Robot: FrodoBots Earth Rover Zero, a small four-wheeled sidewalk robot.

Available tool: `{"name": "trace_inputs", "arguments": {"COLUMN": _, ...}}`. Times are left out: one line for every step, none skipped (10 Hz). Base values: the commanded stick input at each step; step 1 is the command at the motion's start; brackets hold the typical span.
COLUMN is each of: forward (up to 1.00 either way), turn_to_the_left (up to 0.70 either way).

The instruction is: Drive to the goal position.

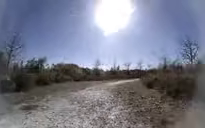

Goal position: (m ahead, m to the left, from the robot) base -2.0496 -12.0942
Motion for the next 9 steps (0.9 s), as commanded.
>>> {"name": "trace_inputs", "arguments": {"forward": 0.7, "turn_to_the_left": 0.0}}
{"name": "trace_inputs", "arguments": {"forward": 0.7, "turn_to_the_left": 0.0}}
{"name": "trace_inputs", "arguments": {"forward": 0.7, "turn_to_the_left": -0.02}}
{"name": "trace_inputs", "arguments": {"forward": 0.7, "turn_to_the_left": -0.04}}
{"name": "trace_inputs", "arguments": {"forward": 0.7, "turn_to_the_left": -0.08}}
{"name": "trace_inputs", "arguments": {"forward": 0.7, "turn_to_the_left": -0.06}}
{"name": "trace_inputs", "arguments": {"forward": 0.7, "turn_to_the_left": -0.04}}
{"name": "trace_inputs", "arguments": {"forward": 0.7, "turn_to_the_left": -0.08}}
{"name": "trace_inputs", "arguments": {"forward": 0.7, "turn_to_the_left": -0.13}}
